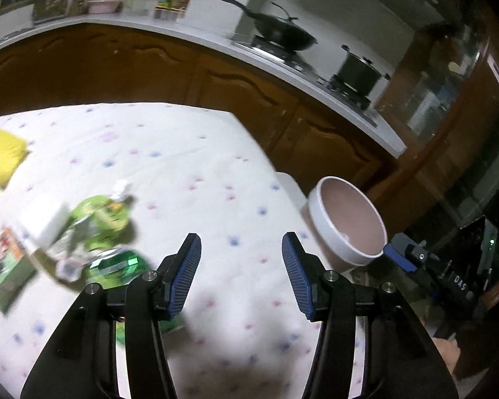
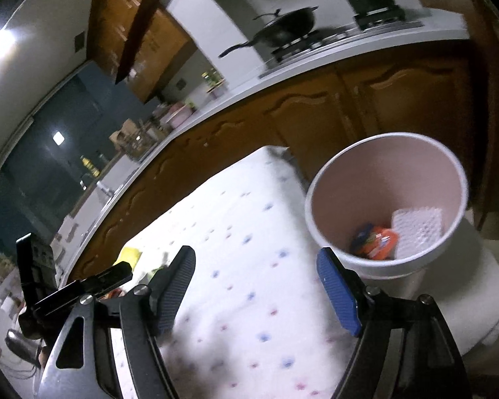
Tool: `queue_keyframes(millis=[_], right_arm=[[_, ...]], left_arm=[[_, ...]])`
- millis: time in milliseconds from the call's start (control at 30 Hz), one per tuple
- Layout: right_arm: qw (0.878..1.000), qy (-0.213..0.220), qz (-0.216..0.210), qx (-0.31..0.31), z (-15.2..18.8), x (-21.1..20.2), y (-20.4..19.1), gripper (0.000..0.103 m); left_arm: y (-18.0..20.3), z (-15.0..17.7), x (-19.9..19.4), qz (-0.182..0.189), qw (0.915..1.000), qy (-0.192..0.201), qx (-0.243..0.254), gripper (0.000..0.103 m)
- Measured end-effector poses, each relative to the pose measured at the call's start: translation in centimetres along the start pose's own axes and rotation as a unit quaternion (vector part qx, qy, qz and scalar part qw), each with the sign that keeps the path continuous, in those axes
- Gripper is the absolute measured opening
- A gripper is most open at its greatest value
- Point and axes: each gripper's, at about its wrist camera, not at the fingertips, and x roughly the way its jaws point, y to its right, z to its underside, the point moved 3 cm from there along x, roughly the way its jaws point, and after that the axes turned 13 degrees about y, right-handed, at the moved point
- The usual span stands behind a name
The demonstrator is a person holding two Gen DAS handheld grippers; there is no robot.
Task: Collect trash
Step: 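Move both open grippers back over the remaining trash on the table, then grasp the green milk carton with the left gripper while the right grasps the green soda can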
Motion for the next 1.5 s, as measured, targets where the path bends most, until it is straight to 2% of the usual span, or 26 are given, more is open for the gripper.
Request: queue_keyframes(millis=[100,200,567,967,1200,1267,1500], right_arm=[[1.0,-0.013,-0.013,-0.008,1.0,0.7,-1.6,0.078],[0.999,-0.025,-0.027,-0.012,1.9,1.3,-3.1,0.078],[0.995,-0.065,-0.068,-0.043,5.6,3.3,-8.7,0.078],[0.987,-0.106,-0.1,-0.066,8.8,6.1,-13.2,0.078],[0.983,-0.13,-0.108,-0.068,9.9,8.2,-14.1,0.078],[0.982,-0.14,-0.109,-0.068,10.4,8.8,-14.2,0.078],[0.975,-0.174,-0.116,-0.077,12.1,11.6,-14.2,0.078]], left_arm=[[-2.2,0.3,-1.4,-0.016,0.9998,0.003,-0.007,0.051],[-4.3,0.7,-2.6,-0.026,0.9995,0.003,-0.016,0.057],[-11.5,1.9,-7.5,-0.083,0.9956,0.018,-0.04,0.057],[-16.4,1.8,-10.4,-0.134,0.9895,0.028,-0.044,0.066],[-18.1,2.0,-9.7,-0.158,0.9873,0.007,-0.013,0.077],[-18.9,2.1,-9.2,-0.176,0.9843,-0.001,0.0,0.077],[-20.6,2.2,-6.6,-0.185,0.9816,-0.033,0.034,0.077]])
